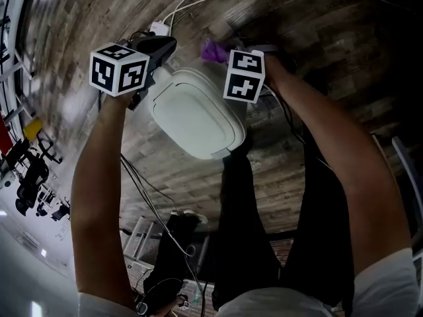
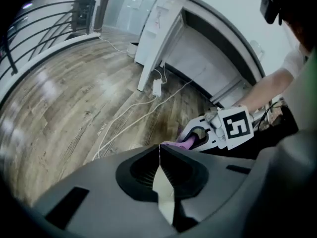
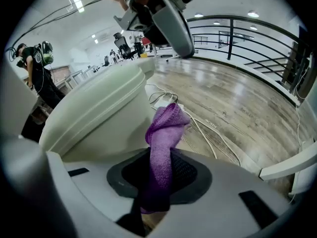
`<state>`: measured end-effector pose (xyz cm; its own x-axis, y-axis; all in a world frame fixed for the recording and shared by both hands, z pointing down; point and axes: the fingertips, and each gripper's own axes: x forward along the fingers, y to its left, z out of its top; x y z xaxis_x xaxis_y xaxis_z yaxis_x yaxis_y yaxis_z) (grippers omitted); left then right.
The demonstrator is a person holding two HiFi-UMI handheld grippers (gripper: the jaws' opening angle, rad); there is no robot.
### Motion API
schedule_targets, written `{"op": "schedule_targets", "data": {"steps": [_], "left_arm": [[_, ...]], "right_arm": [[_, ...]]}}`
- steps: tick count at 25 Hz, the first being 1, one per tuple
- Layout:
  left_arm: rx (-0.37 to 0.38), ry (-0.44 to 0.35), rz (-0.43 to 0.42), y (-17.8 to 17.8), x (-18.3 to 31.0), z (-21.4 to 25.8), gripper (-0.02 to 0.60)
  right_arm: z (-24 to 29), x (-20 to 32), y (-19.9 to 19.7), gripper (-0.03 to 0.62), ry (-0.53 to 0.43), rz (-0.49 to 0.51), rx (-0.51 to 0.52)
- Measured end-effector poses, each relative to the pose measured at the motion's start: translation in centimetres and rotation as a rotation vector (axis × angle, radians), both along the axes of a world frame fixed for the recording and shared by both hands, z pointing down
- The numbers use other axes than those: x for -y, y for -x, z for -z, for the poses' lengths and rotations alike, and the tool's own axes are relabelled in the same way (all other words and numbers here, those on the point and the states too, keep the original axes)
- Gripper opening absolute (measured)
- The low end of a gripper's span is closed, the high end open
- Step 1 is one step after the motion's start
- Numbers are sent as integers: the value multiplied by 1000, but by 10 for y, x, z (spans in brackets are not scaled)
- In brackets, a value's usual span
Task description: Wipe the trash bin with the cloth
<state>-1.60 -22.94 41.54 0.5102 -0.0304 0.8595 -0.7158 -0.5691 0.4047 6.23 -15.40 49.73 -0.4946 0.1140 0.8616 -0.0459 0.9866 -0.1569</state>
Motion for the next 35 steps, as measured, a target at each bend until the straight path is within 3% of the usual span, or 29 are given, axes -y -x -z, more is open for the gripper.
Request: {"op": "schedule_targets", "data": {"steps": [4,10,14,22,28,35], "left_arm": [[62,49,-121,-3,-10,-25,9],[81,84,-146,-9,-16,-39,9],[69,101,-187,-28,-18,-43,9],[55,139,-262,-59,-36,-50,9],[13,170,-228,-78,-48,-39,9],[44,163,-264,-77,-58,-34,9]], "right_arm": [[5,8,25,101,2,-34,59],[8,-1,43,101,-7,44,92],[10,-21,37,101,7,86,106],[15,-46,17,101,68,39,130],[17,-71,0,101,112,25,129],[20,-104,-18,101,143,30,123]]}}
